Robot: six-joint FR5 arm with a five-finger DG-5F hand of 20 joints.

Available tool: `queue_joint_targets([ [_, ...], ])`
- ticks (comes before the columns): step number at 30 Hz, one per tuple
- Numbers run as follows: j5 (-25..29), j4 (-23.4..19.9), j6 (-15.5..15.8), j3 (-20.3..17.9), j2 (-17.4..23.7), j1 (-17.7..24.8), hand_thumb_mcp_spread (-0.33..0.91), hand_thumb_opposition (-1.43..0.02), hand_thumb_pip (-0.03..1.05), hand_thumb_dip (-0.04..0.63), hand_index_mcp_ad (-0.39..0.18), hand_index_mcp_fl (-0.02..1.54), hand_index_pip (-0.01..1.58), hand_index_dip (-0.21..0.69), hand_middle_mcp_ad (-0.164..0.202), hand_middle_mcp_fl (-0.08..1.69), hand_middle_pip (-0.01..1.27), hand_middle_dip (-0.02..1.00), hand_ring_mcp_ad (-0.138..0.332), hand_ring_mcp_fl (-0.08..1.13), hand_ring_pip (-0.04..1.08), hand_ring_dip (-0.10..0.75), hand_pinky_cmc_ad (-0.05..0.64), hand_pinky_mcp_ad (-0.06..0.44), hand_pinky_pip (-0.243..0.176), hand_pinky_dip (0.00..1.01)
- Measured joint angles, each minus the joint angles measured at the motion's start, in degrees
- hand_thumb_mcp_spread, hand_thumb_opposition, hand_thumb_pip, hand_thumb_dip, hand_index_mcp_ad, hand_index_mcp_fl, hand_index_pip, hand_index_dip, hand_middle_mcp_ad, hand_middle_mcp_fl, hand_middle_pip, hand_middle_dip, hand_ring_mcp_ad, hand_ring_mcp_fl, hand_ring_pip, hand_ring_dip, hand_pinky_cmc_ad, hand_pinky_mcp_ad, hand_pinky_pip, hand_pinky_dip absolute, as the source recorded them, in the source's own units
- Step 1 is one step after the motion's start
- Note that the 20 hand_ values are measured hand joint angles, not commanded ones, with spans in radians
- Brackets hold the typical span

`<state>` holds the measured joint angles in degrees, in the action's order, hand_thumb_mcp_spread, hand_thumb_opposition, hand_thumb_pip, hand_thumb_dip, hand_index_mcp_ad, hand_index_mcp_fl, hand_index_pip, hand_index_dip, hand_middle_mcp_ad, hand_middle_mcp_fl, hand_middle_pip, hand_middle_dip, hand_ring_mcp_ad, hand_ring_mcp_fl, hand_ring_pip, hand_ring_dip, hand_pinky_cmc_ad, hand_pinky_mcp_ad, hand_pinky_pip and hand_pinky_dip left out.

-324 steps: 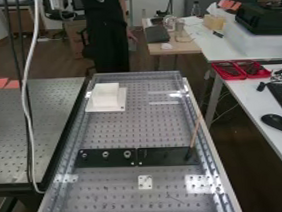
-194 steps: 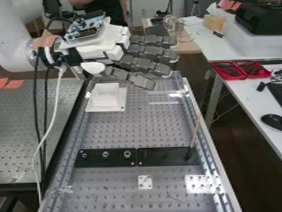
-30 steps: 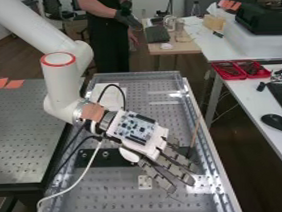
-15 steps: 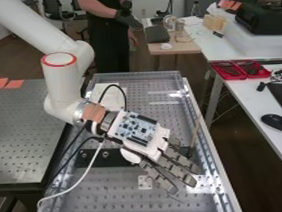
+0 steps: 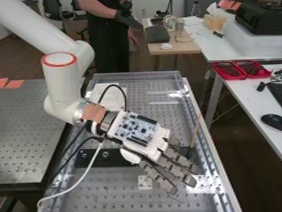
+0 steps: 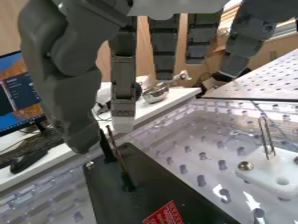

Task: Grab the drill bit and place it in the clear container

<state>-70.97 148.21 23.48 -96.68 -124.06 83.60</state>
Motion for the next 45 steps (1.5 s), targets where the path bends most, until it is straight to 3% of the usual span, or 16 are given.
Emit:
queue_joint_targets([
  [13,0.27,-0.02,0.19,0.00,0.00,0.05,0.51,-0.84,0.47,0.236,-0.124,0.49,0.99,0.262,0.106,0.21,0.14,0.16,0.131,0.01,0.10,0.051,0.380,0.290,-0.059,0.19],
  [15,0.27,-0.02,0.19,0.01,0.00,0.05,0.51,-0.83,0.47,0.236,-0.120,0.49,1.00,0.262,0.091,0.21,0.14,0.16,0.133,0.01,0.10,0.051,0.380,0.278,-0.059,0.19],
  [22,0.23,-0.26,0.21,0.17,-0.42,-0.01,0.51,-0.84,0.46,0.239,-0.136,0.52,0.99,0.262,0.089,0.21,0.14,0.16,0.134,0.01,0.10,0.051,0.379,0.278,-0.061,0.19],
  [24,0.23,-0.40,0.27,0.24,-0.62,-0.01,0.51,-0.84,0.46,0.239,-0.138,0.56,1.01,0.262,0.093,0.21,0.14,0.16,0.134,0.01,0.10,0.051,0.379,0.278,-0.042,0.19],
  [31,0.28,-0.42,0.33,0.26,-0.63,-0.02,0.60,-0.89,0.46,0.236,-0.188,0.65,1.13,0.262,0.093,0.21,0.14,0.16,0.134,0.01,0.10,0.051,0.380,0.279,-0.042,0.19],
  [36,0.33,-0.45,0.48,0.26,-0.64,-0.02,0.61,-0.90,0.45,0.239,-0.188,0.69,1.15,0.267,0.093,0.23,0.13,0.16,0.134,0.02,0.10,0.058,0.365,0.279,-0.042,0.19],
  [45,0.34,-0.45,0.49,0.26,-0.64,-0.02,0.58,-0.90,0.43,0.239,-0.187,0.56,1.02,0.274,0.093,0.25,0.14,0.16,0.134,0.02,0.11,0.058,0.365,0.279,-0.042,0.19],
])
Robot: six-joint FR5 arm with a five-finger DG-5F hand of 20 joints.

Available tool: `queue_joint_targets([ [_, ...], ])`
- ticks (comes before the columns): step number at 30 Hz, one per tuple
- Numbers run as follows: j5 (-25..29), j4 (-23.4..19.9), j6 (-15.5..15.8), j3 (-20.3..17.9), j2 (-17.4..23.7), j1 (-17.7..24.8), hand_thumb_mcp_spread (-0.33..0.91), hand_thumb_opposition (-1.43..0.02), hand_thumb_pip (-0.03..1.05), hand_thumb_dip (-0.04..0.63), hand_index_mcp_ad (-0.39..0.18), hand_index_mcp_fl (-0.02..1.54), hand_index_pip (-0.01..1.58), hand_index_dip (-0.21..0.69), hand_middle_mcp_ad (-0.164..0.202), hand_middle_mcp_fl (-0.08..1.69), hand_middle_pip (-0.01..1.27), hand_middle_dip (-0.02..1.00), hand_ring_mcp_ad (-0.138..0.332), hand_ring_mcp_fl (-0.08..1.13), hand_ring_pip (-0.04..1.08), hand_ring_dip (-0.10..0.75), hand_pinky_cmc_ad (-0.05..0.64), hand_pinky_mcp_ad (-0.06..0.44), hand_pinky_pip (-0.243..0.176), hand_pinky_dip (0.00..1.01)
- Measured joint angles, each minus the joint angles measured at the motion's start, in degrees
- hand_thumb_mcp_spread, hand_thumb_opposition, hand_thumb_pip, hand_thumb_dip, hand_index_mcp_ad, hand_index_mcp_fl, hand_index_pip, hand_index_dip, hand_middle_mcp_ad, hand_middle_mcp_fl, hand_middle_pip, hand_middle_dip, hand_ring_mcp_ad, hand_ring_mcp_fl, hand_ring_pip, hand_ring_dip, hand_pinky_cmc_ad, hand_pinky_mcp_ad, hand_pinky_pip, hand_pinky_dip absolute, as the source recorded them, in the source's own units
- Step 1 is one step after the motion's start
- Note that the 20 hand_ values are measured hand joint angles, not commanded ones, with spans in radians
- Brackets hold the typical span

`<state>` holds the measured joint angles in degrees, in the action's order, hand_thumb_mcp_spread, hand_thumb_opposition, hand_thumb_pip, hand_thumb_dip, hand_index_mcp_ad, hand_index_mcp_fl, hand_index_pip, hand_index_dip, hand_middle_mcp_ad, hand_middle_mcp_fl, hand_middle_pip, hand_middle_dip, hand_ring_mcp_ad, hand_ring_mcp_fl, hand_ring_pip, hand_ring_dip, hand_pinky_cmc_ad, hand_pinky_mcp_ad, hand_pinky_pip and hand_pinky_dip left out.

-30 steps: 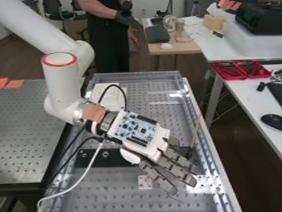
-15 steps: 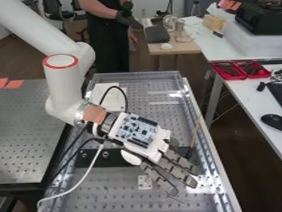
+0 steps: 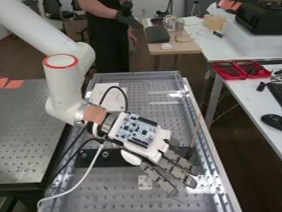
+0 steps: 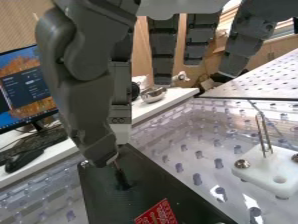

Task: Grab the drill bit and place it in the clear container

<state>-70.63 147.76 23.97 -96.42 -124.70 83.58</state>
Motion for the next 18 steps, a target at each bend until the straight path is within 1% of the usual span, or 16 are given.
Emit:
queue_joint_targets([
  [1,0.00,0.00,0.00,0.00,0.00,0.00,0.56,-0.90,0.43,0.239,-0.187,0.56,1.01,0.274,0.093,0.25,0.14,0.16,0.134,0.02,0.11,0.058,0.365,0.279,-0.042,0.19],
  [2,0.00,0.00,0.00,0.00,0.00,0.00,0.57,-0.90,0.43,0.236,-0.187,0.56,1.01,0.278,0.093,0.25,0.14,0.16,0.134,0.02,0.11,0.058,0.367,0.278,-0.042,0.19],
  [3,0.00,0.00,0.00,0.00,0.00,0.00,0.54,-0.88,0.43,0.239,-0.188,0.54,1.00,0.271,0.093,0.25,0.14,0.16,0.134,0.02,0.11,0.058,0.367,0.279,-0.042,0.19],
  [5,0.00,0.00,0.00,0.00,0.00,0.00,0.54,-0.87,0.43,0.239,-0.188,0.51,0.99,0.267,0.093,0.25,0.14,0.16,0.134,0.02,0.11,0.058,0.367,0.278,-0.042,0.19],
  [7,0.01,0.01,0.09,0.02,0.00,-0.02,0.55,-0.87,0.47,0.239,-0.187,0.51,0.99,0.267,0.093,0.24,0.14,0.16,0.134,0.02,0.12,0.058,0.367,0.279,-0.042,0.19],
  [9,-0.19,0.23,0.19,0.19,0.02,-0.26,0.54,-0.87,0.47,0.239,-0.187,0.51,0.99,0.274,0.093,0.24,0.14,0.16,0.134,0.02,0.12,0.058,0.367,0.278,-0.042,0.19],
  [14,-0.38,0.42,0.23,0.32,0.10,-0.44,0.53,-0.87,0.47,0.239,-0.188,0.51,0.99,0.248,0.093,0.24,0.14,0.16,0.134,0.02,0.11,0.058,0.367,0.278,-0.042,0.19],
  [18,-0.43,0.05,0.16,0.22,0.14,-0.46,0.53,-0.87,0.47,0.239,-0.188,0.51,0.99,0.246,0.093,0.24,0.14,0.16,0.134,0.02,0.12,0.058,0.367,0.278,-0.042,0.19],
])
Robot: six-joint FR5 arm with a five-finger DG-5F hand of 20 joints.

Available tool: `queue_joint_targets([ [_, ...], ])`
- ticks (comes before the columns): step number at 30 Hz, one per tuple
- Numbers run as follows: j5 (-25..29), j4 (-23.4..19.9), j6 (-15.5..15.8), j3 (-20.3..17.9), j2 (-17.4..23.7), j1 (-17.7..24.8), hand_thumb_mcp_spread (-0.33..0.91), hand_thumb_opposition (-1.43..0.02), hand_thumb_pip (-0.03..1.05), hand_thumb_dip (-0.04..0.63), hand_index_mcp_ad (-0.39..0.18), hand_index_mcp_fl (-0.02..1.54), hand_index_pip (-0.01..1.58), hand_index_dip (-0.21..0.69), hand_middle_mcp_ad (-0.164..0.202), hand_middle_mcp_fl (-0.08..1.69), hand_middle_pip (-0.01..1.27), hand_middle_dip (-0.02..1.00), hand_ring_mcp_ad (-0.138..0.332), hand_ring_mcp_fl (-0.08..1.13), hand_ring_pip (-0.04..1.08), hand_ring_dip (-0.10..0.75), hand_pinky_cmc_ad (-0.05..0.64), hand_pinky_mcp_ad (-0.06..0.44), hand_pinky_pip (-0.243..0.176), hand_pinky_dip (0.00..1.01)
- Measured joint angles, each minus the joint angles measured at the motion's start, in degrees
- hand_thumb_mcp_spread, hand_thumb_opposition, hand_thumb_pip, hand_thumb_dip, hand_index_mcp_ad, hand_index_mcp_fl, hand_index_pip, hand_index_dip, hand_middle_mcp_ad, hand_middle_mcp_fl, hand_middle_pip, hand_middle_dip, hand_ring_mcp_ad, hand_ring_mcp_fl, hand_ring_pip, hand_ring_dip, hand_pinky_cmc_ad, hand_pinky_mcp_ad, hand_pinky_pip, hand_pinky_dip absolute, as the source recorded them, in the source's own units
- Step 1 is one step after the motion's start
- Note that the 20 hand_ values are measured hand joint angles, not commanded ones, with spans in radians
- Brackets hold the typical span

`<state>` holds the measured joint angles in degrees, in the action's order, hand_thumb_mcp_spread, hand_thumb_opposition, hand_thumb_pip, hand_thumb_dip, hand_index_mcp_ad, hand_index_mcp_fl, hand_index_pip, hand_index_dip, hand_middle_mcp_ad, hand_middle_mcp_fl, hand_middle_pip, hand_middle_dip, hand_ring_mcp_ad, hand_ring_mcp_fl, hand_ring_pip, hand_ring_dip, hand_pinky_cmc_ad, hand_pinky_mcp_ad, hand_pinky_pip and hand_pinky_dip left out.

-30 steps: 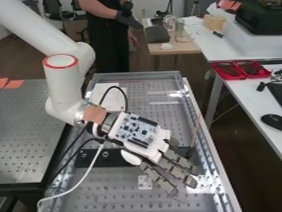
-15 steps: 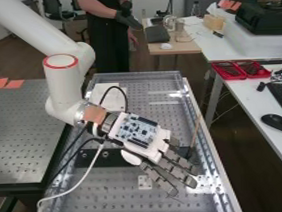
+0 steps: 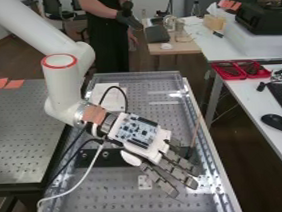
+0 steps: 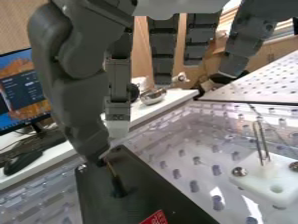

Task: Grab the drill bit and place it in the clear container

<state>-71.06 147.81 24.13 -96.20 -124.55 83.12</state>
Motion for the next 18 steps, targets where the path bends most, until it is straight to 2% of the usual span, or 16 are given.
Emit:
queue_joint_targets([
  [18,-0.06,-0.22,-0.29,0.32,-0.30,0.37,0.53,-0.85,0.47,0.239,-0.188,0.53,0.99,0.243,0.093,0.24,0.14,0.16,0.131,0.02,0.12,0.058,0.363,0.278,-0.044,0.19],
])
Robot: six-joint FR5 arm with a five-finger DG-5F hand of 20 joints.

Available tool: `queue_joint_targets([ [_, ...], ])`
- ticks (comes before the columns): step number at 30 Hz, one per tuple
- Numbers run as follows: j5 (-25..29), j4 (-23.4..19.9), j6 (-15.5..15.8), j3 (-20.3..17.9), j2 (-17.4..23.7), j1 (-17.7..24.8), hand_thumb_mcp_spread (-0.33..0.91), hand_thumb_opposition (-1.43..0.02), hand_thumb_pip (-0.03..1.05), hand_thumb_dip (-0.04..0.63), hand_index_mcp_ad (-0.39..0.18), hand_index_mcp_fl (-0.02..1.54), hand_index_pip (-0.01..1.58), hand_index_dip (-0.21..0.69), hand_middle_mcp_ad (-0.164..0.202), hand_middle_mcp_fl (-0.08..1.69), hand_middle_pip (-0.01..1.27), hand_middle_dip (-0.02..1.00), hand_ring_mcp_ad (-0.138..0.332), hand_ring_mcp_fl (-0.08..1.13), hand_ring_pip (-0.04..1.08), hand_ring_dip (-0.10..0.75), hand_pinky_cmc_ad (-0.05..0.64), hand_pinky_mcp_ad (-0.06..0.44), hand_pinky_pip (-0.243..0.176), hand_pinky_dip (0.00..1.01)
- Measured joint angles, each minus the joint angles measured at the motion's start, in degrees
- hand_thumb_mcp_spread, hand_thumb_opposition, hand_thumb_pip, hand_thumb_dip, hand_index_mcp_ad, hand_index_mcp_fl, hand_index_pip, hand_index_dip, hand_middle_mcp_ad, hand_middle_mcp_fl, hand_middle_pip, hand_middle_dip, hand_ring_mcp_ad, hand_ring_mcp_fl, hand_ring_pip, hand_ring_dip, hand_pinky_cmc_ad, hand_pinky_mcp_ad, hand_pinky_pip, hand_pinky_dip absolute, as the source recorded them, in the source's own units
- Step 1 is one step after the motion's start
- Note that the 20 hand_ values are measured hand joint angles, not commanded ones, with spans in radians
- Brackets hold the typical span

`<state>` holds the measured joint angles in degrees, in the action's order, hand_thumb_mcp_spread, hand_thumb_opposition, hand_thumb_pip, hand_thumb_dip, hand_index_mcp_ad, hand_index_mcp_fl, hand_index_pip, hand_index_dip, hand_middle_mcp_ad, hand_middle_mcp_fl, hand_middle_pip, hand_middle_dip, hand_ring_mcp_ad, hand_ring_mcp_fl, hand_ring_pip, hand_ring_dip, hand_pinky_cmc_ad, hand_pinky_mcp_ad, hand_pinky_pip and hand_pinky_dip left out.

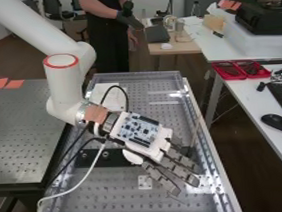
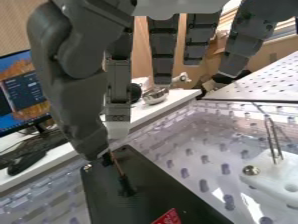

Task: Grab the drill bit and place it in the clear container

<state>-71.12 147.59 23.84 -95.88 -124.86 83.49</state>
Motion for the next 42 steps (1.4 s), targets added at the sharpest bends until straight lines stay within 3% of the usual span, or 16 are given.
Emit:
queue_joint_targets([
  [35,-0.09,0.25,0.15,0.74,-0.57,0.18,0.53,-0.85,0.44,0.236,-0.188,0.60,0.98,0.243,0.093,0.24,0.14,0.16,0.133,0.02,0.11,0.058,0.363,0.278,-0.044,0.19],
  [39,-0.06,0.15,0.49,0.72,-0.57,0.17,0.56,-0.86,0.44,0.236,-0.187,0.72,1.08,0.243,0.094,0.24,0.14,0.16,0.134,0.01,0.12,0.058,0.363,0.276,-0.044,0.19],
  [42,-0.07,0.04,0.69,0.68,-0.57,0.16,0.58,-0.90,0.44,0.236,-0.188,0.73,1.10,0.236,0.091,0.25,0.14,0.16,0.136,0.01,0.11,0.058,0.363,0.276,-0.044,0.19],
])
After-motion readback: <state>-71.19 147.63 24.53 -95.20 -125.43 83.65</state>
